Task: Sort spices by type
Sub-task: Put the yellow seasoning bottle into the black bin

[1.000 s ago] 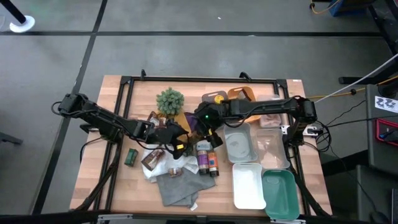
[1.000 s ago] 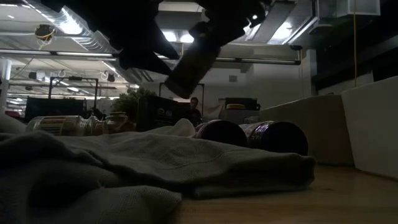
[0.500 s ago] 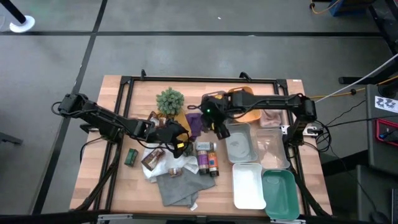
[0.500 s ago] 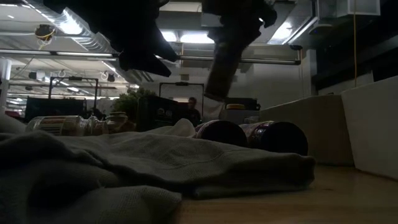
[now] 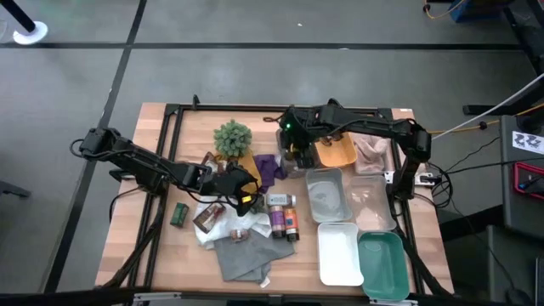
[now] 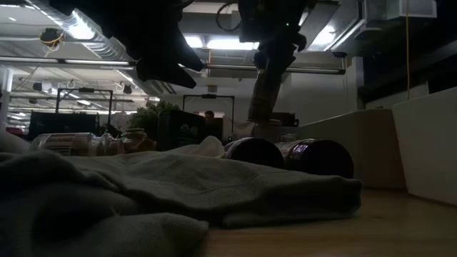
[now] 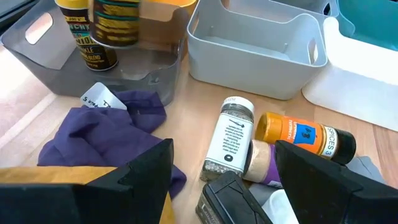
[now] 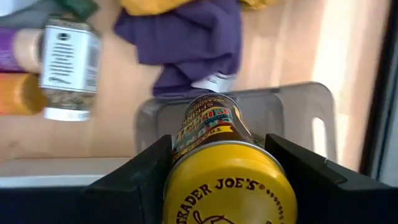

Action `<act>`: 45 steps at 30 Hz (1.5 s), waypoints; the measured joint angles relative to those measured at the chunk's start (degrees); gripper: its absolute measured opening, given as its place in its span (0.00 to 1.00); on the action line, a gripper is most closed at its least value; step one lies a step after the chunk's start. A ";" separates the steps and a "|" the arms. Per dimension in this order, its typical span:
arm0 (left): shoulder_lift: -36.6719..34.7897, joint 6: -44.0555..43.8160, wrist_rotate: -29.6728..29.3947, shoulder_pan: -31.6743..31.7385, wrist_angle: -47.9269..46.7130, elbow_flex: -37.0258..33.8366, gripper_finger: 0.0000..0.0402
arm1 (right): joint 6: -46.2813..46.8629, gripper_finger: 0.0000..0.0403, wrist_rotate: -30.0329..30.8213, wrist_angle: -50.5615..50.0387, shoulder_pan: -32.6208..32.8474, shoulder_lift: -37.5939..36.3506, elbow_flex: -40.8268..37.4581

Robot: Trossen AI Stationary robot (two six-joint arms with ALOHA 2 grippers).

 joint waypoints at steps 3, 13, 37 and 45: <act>0.00 0.56 0.00 0.00 0.00 0.00 0.65 | 1.10 0.58 0.33 0.10 -0.73 0.06 0.00; 0.00 0.82 0.00 0.00 0.02 -0.02 0.65 | 2.61 0.58 1.48 2.92 -0.55 0.96 -5.45; 0.00 0.12 -0.08 0.00 0.04 -0.04 0.65 | 3.00 0.65 2.50 12.45 -0.58 1.03 -16.06; 0.00 -0.36 -0.10 0.00 0.04 -0.04 0.65 | 2.98 0.66 2.52 14.99 -0.58 1.03 -16.06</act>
